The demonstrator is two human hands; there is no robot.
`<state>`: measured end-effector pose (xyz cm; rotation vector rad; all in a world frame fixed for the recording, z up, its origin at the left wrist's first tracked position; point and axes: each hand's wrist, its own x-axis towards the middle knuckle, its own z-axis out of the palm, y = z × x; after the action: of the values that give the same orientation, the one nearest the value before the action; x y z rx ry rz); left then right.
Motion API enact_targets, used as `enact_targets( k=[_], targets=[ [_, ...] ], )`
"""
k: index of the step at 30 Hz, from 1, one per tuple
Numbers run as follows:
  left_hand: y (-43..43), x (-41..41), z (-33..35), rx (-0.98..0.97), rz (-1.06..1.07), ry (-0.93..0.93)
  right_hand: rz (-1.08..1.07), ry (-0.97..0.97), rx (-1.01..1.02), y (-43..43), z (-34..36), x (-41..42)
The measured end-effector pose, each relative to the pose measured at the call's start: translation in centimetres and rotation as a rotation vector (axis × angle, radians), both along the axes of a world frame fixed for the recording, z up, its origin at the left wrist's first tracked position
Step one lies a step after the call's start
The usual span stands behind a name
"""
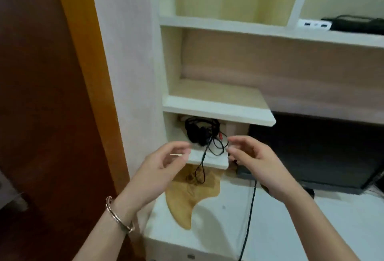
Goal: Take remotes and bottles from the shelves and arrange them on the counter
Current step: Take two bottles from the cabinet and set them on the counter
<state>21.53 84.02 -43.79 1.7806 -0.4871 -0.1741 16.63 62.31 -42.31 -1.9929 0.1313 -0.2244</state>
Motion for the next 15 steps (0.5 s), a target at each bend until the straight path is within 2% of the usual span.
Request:
enact_targets(
  k=[7, 15],
  targets=[
    [-4.1, 4.4, 15.6, -0.215, 0.066, -0.491, -0.092, -0.579, -0.105, -1.7, 15.9, 4.7],
    [-8.0, 6.6, 29.6, -0.265, 0.26, -1.001, -0.265, -1.086, -0.337, -3.2, 30.7, 5.1]
  ],
)
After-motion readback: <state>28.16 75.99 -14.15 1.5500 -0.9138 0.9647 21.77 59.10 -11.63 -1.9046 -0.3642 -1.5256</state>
